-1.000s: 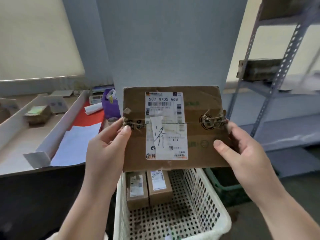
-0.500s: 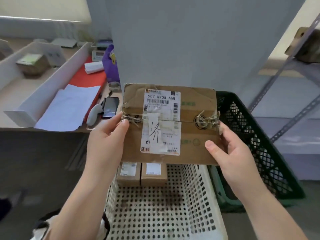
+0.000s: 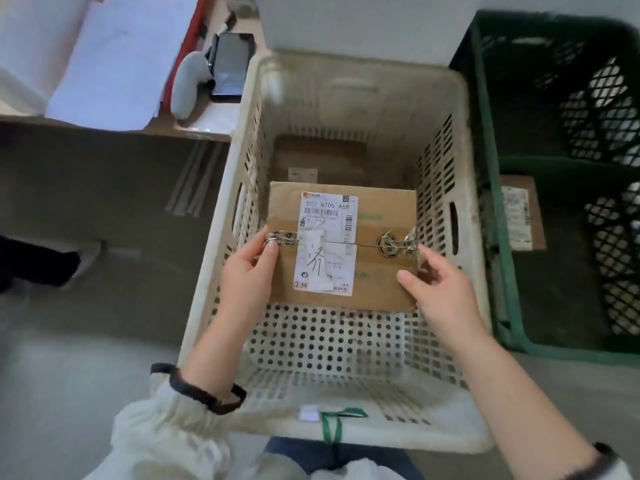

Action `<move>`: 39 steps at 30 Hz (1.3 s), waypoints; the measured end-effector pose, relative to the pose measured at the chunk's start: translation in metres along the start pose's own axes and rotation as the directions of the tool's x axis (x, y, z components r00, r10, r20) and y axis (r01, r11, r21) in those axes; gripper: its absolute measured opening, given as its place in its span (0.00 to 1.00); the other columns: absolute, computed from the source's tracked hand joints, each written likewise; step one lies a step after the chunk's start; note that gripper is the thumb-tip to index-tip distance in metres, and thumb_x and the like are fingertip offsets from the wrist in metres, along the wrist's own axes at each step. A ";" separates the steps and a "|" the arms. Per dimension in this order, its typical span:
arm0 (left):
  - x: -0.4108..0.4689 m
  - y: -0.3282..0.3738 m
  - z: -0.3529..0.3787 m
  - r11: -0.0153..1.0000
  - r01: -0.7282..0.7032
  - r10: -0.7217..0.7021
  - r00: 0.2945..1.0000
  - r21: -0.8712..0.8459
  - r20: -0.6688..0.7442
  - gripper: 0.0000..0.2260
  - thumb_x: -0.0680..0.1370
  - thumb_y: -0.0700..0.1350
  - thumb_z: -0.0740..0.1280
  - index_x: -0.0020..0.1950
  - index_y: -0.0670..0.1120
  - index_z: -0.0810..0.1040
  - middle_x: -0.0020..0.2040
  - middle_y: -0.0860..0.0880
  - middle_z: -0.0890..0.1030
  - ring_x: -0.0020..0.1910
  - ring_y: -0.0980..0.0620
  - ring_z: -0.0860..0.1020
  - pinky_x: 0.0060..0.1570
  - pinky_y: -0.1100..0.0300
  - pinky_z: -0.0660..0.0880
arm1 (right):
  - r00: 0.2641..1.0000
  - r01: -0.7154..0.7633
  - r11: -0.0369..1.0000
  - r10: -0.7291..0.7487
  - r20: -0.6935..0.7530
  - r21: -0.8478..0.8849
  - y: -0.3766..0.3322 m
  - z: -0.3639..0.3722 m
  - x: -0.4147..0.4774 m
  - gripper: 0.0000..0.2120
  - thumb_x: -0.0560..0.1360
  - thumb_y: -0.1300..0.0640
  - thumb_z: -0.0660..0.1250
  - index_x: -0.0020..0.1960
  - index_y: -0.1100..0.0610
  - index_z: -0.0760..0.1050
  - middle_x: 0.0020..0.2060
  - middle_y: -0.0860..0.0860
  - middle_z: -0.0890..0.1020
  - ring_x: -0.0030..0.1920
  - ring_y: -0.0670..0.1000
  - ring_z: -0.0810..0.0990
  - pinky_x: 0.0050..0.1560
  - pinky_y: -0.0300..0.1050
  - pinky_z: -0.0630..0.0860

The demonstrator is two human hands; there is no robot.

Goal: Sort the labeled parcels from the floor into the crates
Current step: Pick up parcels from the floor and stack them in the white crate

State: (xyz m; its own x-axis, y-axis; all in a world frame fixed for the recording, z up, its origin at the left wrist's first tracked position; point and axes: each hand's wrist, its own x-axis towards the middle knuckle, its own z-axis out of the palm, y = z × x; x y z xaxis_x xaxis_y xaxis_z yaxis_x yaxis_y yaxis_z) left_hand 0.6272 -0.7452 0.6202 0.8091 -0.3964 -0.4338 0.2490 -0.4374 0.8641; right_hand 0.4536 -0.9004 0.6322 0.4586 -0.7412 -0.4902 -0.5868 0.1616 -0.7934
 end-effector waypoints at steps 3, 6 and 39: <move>0.013 -0.046 0.007 0.989 0.132 -0.134 0.990 0.062 0.043 0.16 0.81 0.45 0.60 0.69 0.50 0.72 0.60 0.56 0.78 0.56 0.59 0.77 0.53 0.64 0.75 | 0.994 -0.103 0.991 0.105 0.018 -0.084 0.025 0.015 0.015 0.23 0.75 0.60 0.68 0.69 0.58 0.69 0.62 0.51 0.75 0.57 0.46 0.72 0.59 0.41 0.71; 0.025 -0.082 0.013 0.955 0.252 -0.261 0.965 0.154 0.036 0.17 0.81 0.45 0.59 0.70 0.49 0.72 0.61 0.53 0.78 0.56 0.55 0.76 0.52 0.61 0.73 | 0.972 -0.222 0.963 0.232 0.048 -0.153 0.053 0.036 0.034 0.16 0.75 0.60 0.68 0.62 0.61 0.74 0.54 0.52 0.77 0.50 0.47 0.72 0.53 0.40 0.71; 0.089 -0.203 0.034 0.759 0.445 -0.289 0.884 0.475 -0.367 0.17 0.81 0.42 0.57 0.70 0.43 0.71 0.64 0.42 0.77 0.64 0.41 0.73 0.62 0.53 0.67 | 0.805 -0.591 0.805 0.592 -0.032 0.053 0.174 0.154 0.115 0.09 0.69 0.60 0.74 0.45 0.56 0.75 0.45 0.50 0.78 0.51 0.54 0.78 0.58 0.53 0.77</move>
State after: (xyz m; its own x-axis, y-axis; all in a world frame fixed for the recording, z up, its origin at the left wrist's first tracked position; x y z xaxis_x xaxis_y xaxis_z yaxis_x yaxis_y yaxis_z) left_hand 0.6308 -0.7190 0.3970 0.8391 0.0722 -0.5391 0.2965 -0.8917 0.3420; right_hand 0.5070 -0.8566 0.3820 -0.0001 -0.5220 -0.8530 -0.7080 0.6024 -0.3685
